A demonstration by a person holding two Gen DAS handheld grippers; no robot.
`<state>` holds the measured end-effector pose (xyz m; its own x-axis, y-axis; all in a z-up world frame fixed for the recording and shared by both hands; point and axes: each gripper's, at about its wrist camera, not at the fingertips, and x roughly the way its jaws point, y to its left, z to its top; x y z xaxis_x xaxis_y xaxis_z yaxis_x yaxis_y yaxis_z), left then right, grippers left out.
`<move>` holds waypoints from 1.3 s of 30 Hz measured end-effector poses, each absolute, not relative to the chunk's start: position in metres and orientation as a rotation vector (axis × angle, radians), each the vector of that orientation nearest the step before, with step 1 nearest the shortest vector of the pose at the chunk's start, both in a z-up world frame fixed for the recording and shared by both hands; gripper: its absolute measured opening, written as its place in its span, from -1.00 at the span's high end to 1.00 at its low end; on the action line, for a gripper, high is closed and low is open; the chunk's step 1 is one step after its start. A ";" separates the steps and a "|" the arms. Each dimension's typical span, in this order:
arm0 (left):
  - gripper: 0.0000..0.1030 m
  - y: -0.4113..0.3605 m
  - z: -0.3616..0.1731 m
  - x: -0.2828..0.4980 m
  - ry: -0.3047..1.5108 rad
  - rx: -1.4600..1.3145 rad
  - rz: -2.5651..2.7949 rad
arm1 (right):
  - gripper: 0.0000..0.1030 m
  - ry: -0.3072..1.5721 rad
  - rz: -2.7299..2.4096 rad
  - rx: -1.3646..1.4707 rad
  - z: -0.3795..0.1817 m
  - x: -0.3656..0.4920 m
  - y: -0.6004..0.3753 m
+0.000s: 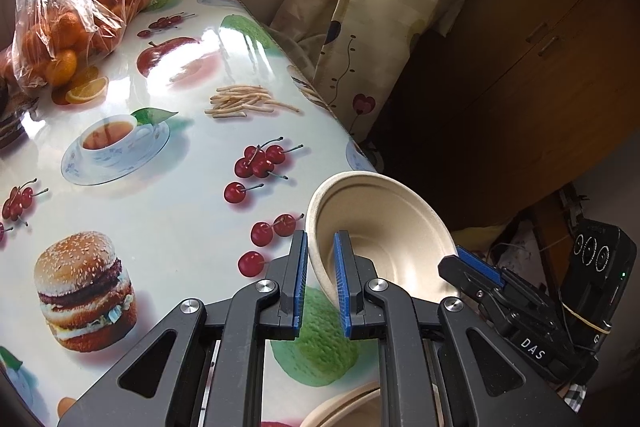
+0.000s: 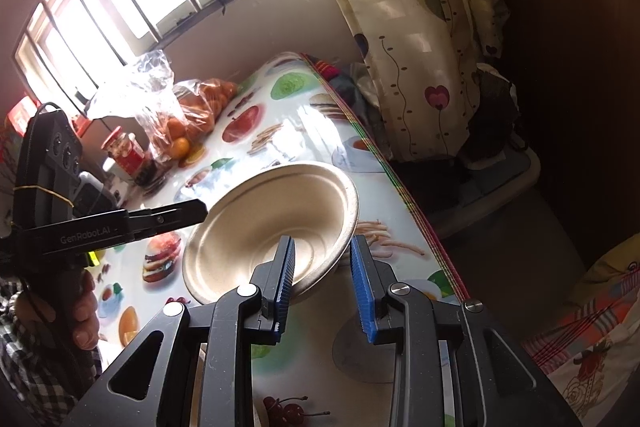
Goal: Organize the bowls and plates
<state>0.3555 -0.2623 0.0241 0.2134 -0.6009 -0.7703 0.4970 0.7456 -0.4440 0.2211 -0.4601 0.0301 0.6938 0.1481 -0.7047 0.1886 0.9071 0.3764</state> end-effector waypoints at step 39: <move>0.73 -0.218 0.080 0.286 0.989 -0.123 -0.784 | 0.46 0.664 0.029 0.415 0.089 0.145 -0.418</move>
